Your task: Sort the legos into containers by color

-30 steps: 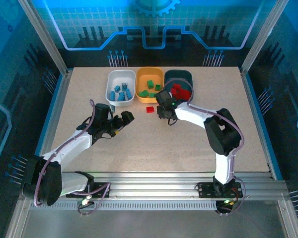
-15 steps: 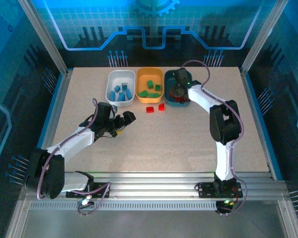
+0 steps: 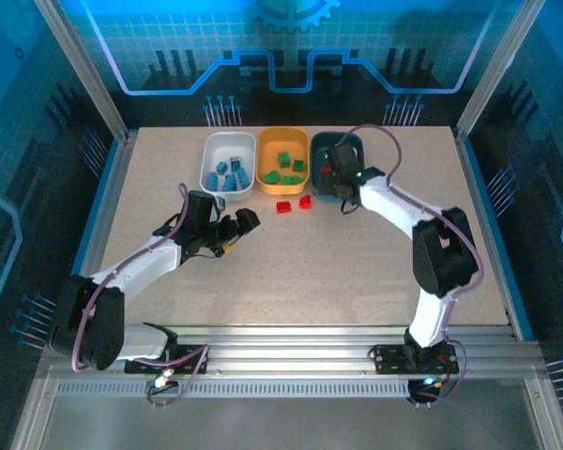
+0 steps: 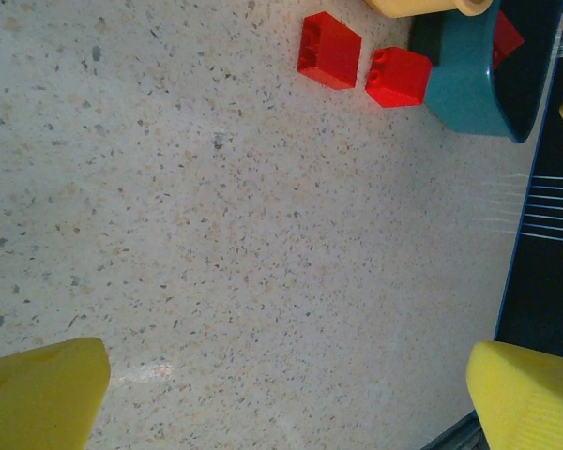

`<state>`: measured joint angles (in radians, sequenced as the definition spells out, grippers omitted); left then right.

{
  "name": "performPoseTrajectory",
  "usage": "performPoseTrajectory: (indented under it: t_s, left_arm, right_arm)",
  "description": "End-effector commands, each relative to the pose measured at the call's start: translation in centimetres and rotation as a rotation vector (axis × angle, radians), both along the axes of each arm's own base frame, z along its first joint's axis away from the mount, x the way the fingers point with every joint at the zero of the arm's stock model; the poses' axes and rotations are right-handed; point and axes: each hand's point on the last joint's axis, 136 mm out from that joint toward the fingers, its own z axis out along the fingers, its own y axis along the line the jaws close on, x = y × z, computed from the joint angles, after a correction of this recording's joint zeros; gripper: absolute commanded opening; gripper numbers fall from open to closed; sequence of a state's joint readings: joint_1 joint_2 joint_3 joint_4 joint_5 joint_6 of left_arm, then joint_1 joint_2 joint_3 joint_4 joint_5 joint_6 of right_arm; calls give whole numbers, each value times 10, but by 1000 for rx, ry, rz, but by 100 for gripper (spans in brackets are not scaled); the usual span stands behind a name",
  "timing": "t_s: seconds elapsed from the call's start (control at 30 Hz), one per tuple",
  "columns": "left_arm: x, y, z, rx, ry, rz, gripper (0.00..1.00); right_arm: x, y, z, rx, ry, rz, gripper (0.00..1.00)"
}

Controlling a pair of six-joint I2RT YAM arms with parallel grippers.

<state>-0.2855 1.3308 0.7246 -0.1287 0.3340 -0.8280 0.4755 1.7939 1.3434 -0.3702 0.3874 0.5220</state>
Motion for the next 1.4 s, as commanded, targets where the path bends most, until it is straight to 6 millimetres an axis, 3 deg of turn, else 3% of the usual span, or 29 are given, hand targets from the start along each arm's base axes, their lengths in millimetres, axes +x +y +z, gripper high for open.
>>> performPoseTrajectory:
  t_s: [0.0, 0.17, 0.5, 0.93, 1.17, 1.37]
  left_arm:
    - [-8, 2, -4, 18, -6, -10, 99]
    - [-13, 3, -6, 13, -5, -5, 99]
    - [-18, 9, 3, 38, -39, -11, 99]
    - [-13, 7, -2, 37, -29, -14, 99]
    - [-10, 3, -3, 22, -23, -16, 99]
    - [-12, 5, -2, 29, -25, -16, 99]
  right_arm:
    - [-28, 44, -17, 60, -8, -19, 73]
    - [-33, 75, -54, 37, 70, -9, 74]
    - [1, 84, -104, -36, 144, -64, 72]
    - [13, 64, -99, -28, 128, -84, 64]
    - [30, 70, -109, -33, 165, -69, 61]
    - [30, 70, -112, -24, 180, -69, 53]
